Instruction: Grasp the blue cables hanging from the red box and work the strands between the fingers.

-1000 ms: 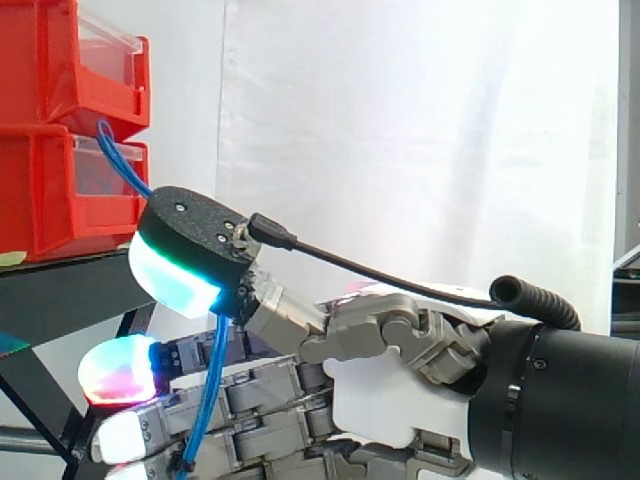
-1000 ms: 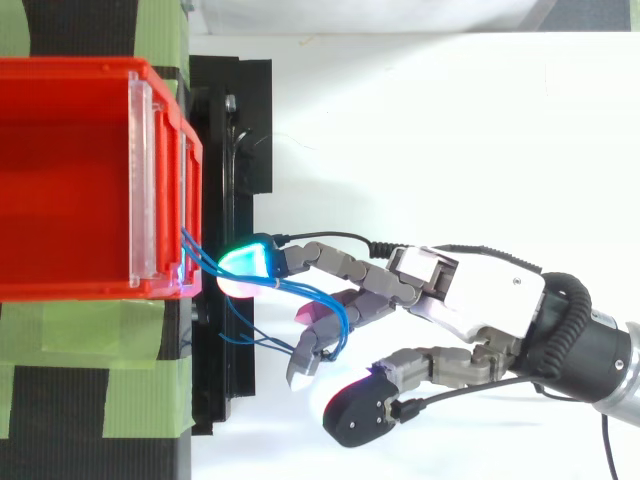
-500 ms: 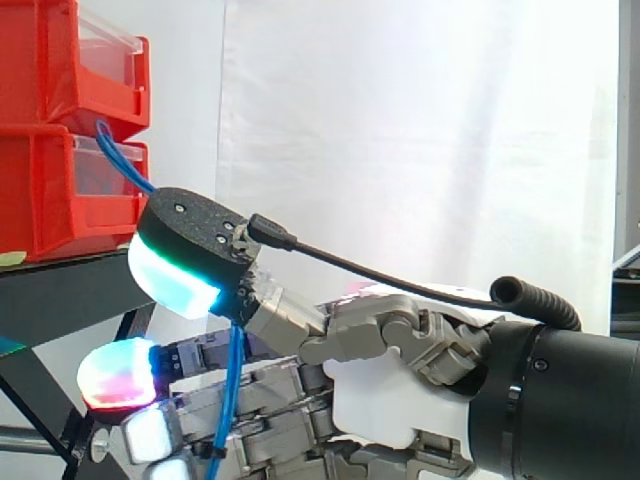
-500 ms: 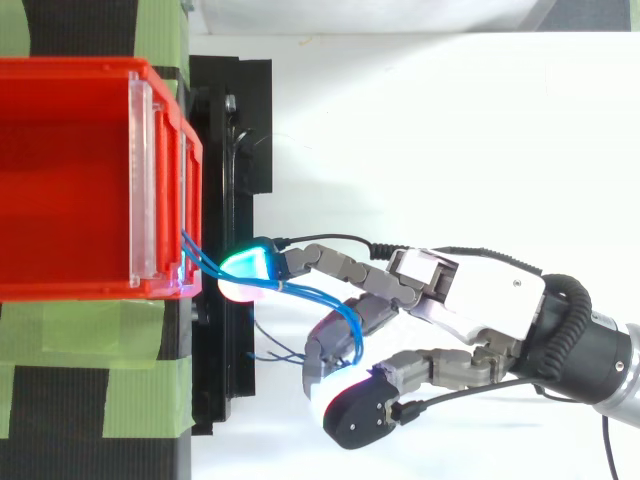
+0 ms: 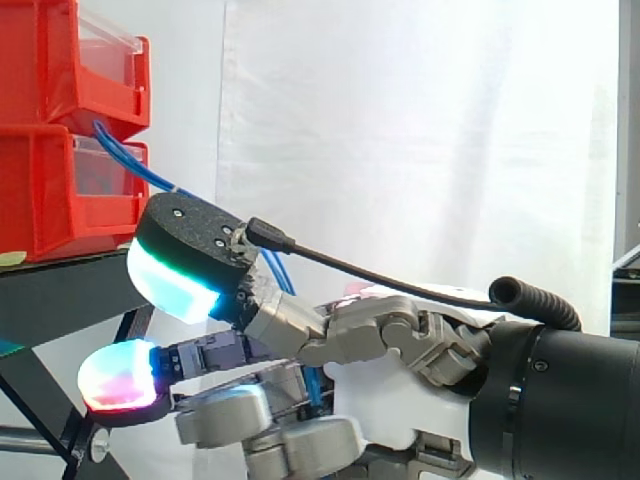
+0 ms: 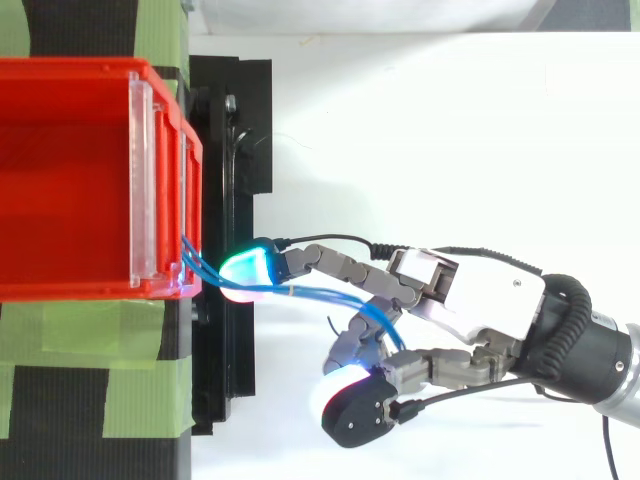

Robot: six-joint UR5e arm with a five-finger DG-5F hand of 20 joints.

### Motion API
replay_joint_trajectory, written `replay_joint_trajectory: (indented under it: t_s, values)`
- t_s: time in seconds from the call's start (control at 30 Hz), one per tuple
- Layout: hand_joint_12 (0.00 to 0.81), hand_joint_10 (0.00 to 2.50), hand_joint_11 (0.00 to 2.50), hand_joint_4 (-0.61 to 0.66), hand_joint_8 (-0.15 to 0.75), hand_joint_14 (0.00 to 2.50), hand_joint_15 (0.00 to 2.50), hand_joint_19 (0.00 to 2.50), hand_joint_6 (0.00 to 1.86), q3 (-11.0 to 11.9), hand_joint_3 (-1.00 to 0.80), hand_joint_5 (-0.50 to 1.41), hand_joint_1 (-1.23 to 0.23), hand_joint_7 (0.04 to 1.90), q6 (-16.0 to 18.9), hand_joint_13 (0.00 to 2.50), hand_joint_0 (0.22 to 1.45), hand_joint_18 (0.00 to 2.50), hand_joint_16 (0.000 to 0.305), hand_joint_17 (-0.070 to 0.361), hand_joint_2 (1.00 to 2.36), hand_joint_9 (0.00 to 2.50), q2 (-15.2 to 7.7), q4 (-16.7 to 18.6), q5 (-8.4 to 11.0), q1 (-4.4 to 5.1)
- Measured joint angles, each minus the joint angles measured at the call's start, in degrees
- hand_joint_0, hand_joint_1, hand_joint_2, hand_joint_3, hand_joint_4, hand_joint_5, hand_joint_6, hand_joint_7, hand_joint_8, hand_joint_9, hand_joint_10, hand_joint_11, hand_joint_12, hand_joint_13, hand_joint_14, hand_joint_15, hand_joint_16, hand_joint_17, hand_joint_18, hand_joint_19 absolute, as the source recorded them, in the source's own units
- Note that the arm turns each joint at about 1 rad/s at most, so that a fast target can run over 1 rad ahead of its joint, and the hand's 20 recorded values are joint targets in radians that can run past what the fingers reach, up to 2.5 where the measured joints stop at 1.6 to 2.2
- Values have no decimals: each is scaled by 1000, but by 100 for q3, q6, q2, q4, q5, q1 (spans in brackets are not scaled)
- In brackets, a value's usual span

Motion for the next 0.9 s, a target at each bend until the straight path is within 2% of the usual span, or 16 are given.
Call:
replay_joint_trajectory:
  t_s: [0.07,0.1,0.13,0.17,0.23,0.27,0.3,0.33,0.37,0.4,0.47,0.5,0.53,0.7,0.73,0.9]
  values:
    - [410,1105,1519,361,319,1787,1243,1752,8,0,-1000,-59,-602,712,0,1139,797,1465,54,122,1000,1062,0,0,0,0]
    - [410,1170,1503,364,313,1870,1231,1746,7,0,-1000,-59,-601,714,0,1134,797,1453,54,121,1000,1057,0,0,0,0]
    - [405,1386,1508,368,322,2055,1223,1717,7,1,-1000,-50,-600,718,1,1113,796,1435,53,119,1000,1053,0,-1,0,0]
    - [402,1585,1515,369,320,2313,1214,1636,7,1,-1000,-48,-598,718,2,1086,796,1398,54,123,1000,1037,0,-1,0,0]
    - [409,1930,1530,370,323,2500,1232,1419,7,1,-1000,-41,-598,718,2,1043,794,1349,55,124,1000,1018,0,-1,0,0]
    - [412,2089,1558,371,322,2500,1235,1213,7,1,-1000,-35,-597,719,2,1046,794,1308,57,127,1000,1014,0,-1,0,0]
    - [421,2196,1586,375,329,2500,1259,1140,7,1,-1000,-33,-596,718,1,1066,794,1302,57,129,1000,1021,0,-1,0,0]
    - [434,2469,1638,380,338,2500,1295,1040,7,1,-1000,-20,-595,719,1,1101,793,1301,58,131,1000,1020,0,-1,0,0]
    - [438,2500,1753,388,347,2500,1322,911,7,1,-1000,-3,-594,716,0,1136,792,1324,63,141,1000,1043,1,-1,0,0]
    - [448,2500,1753,389,351,2500,1341,893,7,1,-1000,16,-593,715,-1,1158,791,1332,64,143,1000,1040,2,-1,0,0]
    - [505,2500,1981,401,367,2500,1478,819,7,0,-1000,42,-589,722,0,1340,788,1426,67,151,1000,1073,2,-1,0,0]
    - [507,2500,2034,404,368,2500,1482,794,8,-1,-1000,43,-588,726,1,1357,787,1438,67,152,1000,1086,1,-1,0,0]
    - [538,2500,2205,409,386,2500,1546,775,9,-1,-1000,69,-584,754,1,1459,785,1512,70,157,1000,1149,1,-1,0,0]
    - [570,2500,2494,353,381,2500,1581,767,12,-4,-1000,55,-585,988,0,1701,765,1843,71,160,1000,1400,1,-1,0,0]
    - [574,2500,2500,333,388,2500,1591,774,11,-4,-1000,51,-586,1031,0,1749,758,1931,211,158,1000,1470,1,-1,0,0]
    - [577,2500,2500,288,398,2500,1584,768,7,-1,-1000,79,-601,1139,21,1844,752,2180,215,161,1000,1614,2,-40,-4,0]
